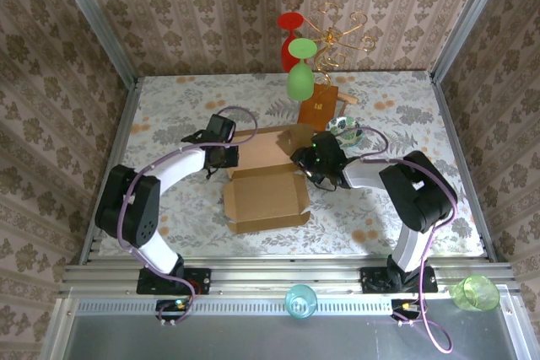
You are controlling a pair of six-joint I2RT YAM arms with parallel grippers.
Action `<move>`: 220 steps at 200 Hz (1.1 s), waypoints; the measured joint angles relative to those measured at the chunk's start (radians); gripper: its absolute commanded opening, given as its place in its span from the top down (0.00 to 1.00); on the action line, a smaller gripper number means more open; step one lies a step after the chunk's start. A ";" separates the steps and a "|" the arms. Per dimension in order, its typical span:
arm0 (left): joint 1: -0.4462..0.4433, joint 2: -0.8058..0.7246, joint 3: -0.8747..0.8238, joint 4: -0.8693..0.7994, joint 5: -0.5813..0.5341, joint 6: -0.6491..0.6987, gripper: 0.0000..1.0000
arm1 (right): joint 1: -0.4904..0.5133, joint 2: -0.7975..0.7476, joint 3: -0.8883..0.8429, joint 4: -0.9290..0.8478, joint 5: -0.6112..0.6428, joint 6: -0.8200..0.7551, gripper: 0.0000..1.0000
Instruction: Fold the paper box
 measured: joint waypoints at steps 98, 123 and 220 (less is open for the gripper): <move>0.023 0.005 0.005 -0.002 0.029 0.000 1.00 | 0.004 0.028 0.080 -0.011 -0.031 0.000 0.62; 0.023 0.005 0.005 -0.002 0.032 0.000 1.00 | 0.015 0.047 0.085 -0.031 -0.041 0.000 0.63; 0.029 0.018 0.015 -0.005 0.025 -0.001 1.00 | 0.058 0.101 0.210 -0.166 -0.054 -0.054 0.72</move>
